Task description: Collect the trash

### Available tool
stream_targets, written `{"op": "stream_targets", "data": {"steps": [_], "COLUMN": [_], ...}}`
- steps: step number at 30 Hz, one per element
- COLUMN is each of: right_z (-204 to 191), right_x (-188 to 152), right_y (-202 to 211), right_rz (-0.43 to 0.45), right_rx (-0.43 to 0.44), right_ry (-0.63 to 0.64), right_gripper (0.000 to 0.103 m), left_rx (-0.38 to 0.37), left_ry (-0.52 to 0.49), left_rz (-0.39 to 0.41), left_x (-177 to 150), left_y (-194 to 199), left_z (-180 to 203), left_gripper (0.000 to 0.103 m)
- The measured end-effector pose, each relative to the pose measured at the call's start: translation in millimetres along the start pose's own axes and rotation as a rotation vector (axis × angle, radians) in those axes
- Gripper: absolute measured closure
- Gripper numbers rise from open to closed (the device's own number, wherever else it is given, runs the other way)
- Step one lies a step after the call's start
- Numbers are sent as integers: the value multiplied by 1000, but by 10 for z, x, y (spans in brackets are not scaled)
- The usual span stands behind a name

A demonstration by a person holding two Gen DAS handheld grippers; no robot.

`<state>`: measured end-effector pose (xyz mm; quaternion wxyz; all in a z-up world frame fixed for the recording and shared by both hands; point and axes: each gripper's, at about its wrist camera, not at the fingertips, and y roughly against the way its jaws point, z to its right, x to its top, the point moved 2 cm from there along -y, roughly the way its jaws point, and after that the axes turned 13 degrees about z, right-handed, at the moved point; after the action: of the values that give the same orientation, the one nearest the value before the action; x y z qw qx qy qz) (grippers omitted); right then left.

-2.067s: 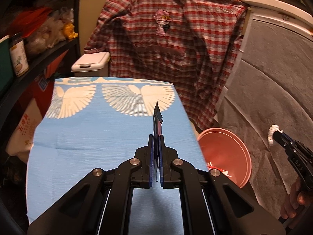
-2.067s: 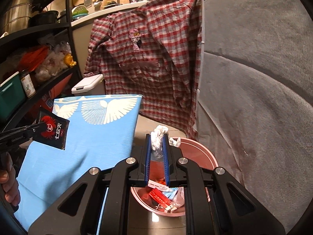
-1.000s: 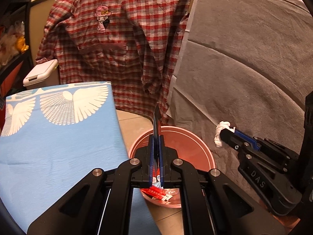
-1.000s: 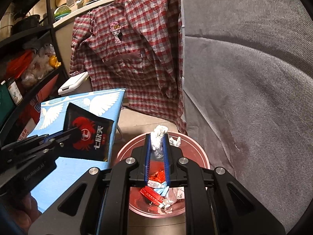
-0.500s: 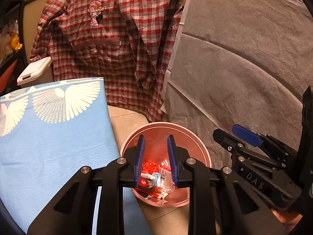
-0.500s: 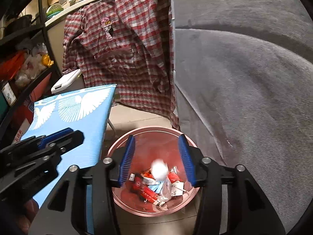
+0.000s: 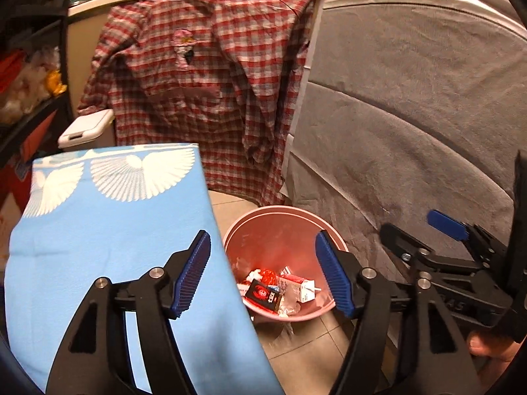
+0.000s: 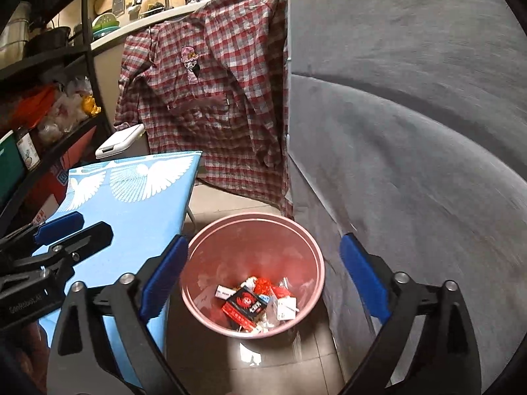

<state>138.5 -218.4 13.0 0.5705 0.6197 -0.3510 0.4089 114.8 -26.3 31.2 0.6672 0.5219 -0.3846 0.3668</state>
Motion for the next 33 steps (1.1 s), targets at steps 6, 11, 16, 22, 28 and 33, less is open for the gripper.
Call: {"op": "stream_targets", "data": {"steps": [6,11,16,22,28,33], "right_z": [132,226,204,28,66,49], "right_x": [-133,-176,-246,-352,-377,-404], "right_y": [393,744,1036,1205,1198,1173], "right_rz": [29,70,95,89,76,65], "right_rx": [-64,-81,-91,-96,-101,-103], "right_ry": [27,-13,-12,81,72,87], "right_gripper": [6,5,5,5,5,5], "left_rx": [76,128,163,187,206,221], "left_ry": [31,28,22,13,-20,-19], "left_rz": [28,34,42,53,42,17], "left_x": [-191,-372,-475,-508,-540,-569], "left_y": [377,626,864,1107,1116,1048], "left_z": [-13,70,103,110,138,119], "left_gripper": [26,18,12,8,8,8]}}
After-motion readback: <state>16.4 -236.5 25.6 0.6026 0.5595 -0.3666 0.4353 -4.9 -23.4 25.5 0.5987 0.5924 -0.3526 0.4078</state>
